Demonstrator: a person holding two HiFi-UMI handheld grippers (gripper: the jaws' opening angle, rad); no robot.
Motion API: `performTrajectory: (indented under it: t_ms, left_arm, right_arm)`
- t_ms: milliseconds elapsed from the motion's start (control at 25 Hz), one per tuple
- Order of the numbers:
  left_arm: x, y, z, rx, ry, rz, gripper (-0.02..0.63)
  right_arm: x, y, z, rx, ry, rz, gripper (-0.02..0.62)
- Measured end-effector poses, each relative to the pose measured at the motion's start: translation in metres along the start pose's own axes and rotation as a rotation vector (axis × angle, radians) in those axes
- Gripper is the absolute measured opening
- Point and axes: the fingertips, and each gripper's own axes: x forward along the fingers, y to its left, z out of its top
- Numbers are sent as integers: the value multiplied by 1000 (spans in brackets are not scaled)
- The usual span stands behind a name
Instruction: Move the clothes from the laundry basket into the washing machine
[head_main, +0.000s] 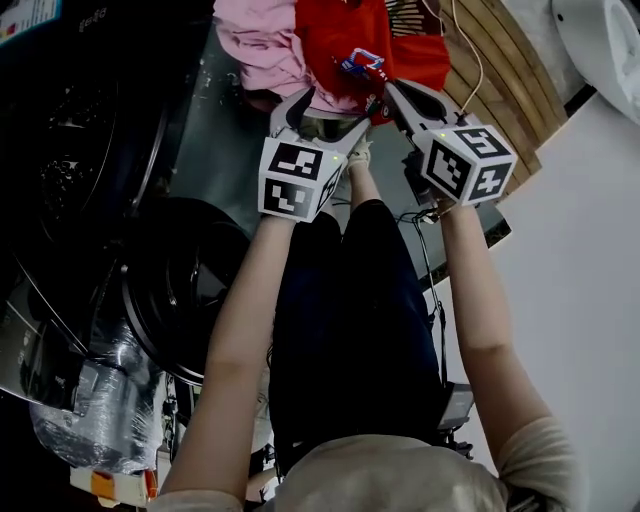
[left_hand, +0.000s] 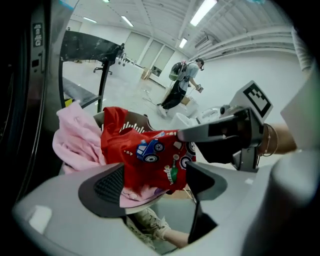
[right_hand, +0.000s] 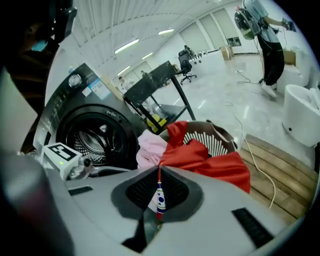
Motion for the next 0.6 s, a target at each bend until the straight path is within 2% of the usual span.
performTrajectory:
  t_ms: [200,280,440,600]
  left_arm:
    - [-16,-17,38,55,-79,-34,393]
    - [-22,-23,50,100,-99,-55,399]
    - [-35,-30,71,228,-121,-43,402]
    - [-56,-23,99,274,-212,-16,396]
  right_arm:
    - [-37,50,48,-16,-112,111,18]
    - [-47,76,64,-37,-142,166,18]
    - [-57,127,83,-87,-151,273,18]
    - [-61,159,87,-99,-161,374,18]
